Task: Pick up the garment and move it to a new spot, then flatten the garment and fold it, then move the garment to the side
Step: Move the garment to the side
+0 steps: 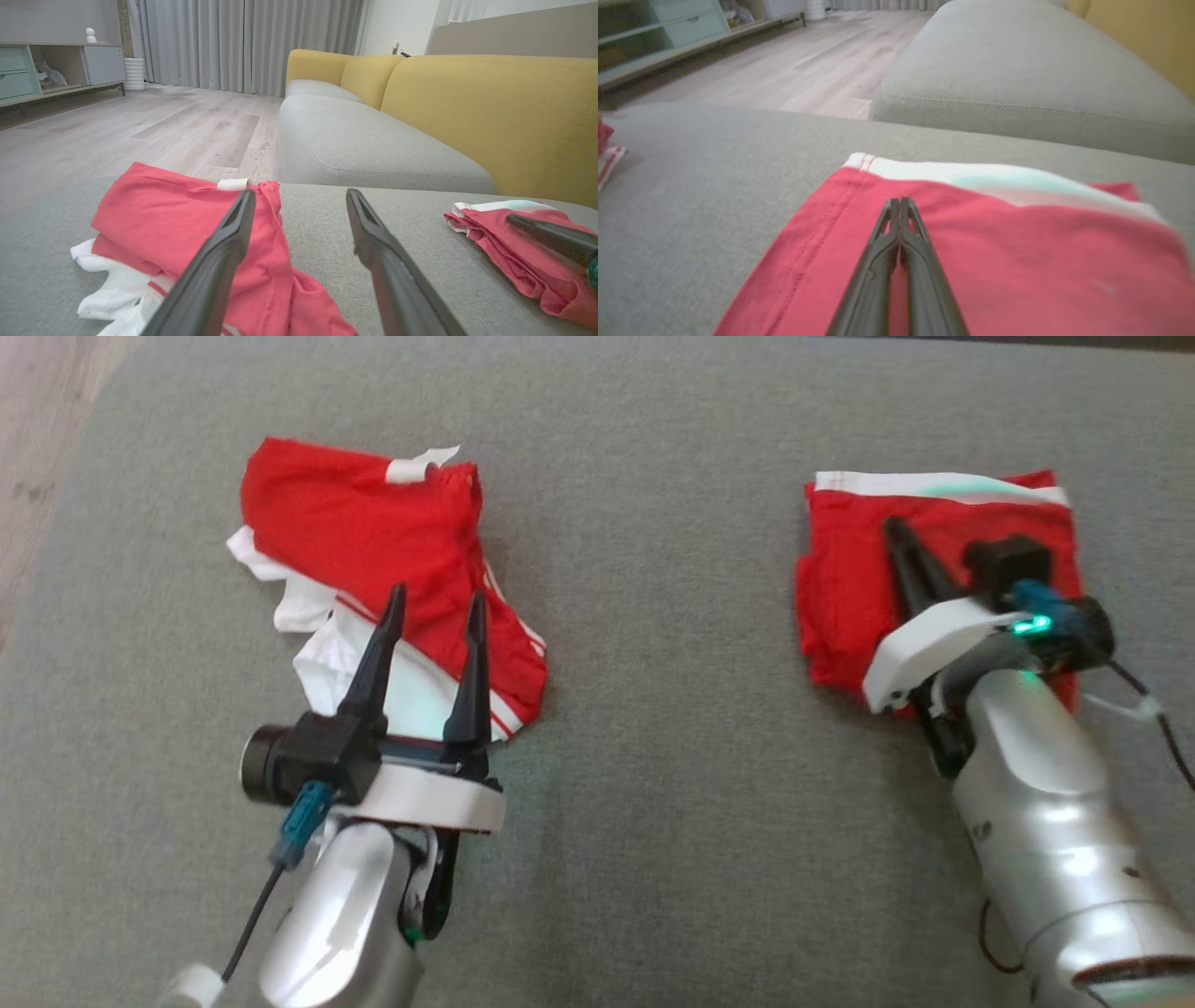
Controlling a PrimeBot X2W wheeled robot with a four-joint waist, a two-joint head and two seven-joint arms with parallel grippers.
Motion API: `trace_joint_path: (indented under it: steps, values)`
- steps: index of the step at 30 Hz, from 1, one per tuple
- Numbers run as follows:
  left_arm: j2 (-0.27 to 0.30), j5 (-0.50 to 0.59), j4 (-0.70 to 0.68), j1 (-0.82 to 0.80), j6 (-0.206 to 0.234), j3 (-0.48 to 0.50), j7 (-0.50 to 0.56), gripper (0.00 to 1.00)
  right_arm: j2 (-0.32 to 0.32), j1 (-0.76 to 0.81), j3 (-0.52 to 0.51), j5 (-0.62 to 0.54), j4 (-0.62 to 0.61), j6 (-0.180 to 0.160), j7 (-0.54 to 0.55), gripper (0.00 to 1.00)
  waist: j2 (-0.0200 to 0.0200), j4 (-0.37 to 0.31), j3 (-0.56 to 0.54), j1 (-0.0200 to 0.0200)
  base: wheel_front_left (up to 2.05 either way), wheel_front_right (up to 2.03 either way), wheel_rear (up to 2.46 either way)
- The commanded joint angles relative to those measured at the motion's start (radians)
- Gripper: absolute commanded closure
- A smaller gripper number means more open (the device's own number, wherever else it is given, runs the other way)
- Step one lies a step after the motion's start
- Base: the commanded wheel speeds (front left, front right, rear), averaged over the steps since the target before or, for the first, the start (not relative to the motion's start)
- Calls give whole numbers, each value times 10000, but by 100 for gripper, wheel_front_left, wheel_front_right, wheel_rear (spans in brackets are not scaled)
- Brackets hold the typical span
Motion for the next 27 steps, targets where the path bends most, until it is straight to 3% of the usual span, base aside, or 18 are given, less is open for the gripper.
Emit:
trace_joint_path:
  steps: [1, 10, 11, 12, 13, 19, 27]
  values:
    - [83, 72, -277, -41, 49, 401, -53, 0, 195, 43, 67, 60, -468, -7, -130, 100, 0, -126, -133, 1, 0, 0, 0]
    - [83, 187, -629, 399, 65, 836, -53, 0, 196, 2326, -1313, -45, -4125, -7, -137, 100, 0, -957, -800, 1, 0, 0, 0]
    - [83, 216, -629, 446, 55, 873, -53, 0, 196, 2604, -1350, -53, -4416, -7, -137, 70, 0, -1053, -863, 1, 0, 0, 0]
    - [83, 313, -616, 488, 37, 907, -53, 0, 196, 2876, -1362, -37, -4672, -7, -137, 4, 0, -1152, -932, 1, 0, 0, 0]
    - [83, 413, -586, 540, 20, 943, -53, 0, 196, 3135, -1359, -65, -4921, -7, -138, 0, 0, -1245, -999, 1, 0, 0, 0]
    - [83, 389, -471, 913, 2, 1106, -53, 0, 196, 4647, -1108, 144, -6234, -7, -138, 0, 0, -1597, -1309, 1, 0, 0, 0]
    - [83, 259, -297, 1090, 32, 982, -53, 0, 196, 5324, -1016, 424, -6602, -7, -139, 0, 0, -1664, -1368, 1, 0, 0, 0]
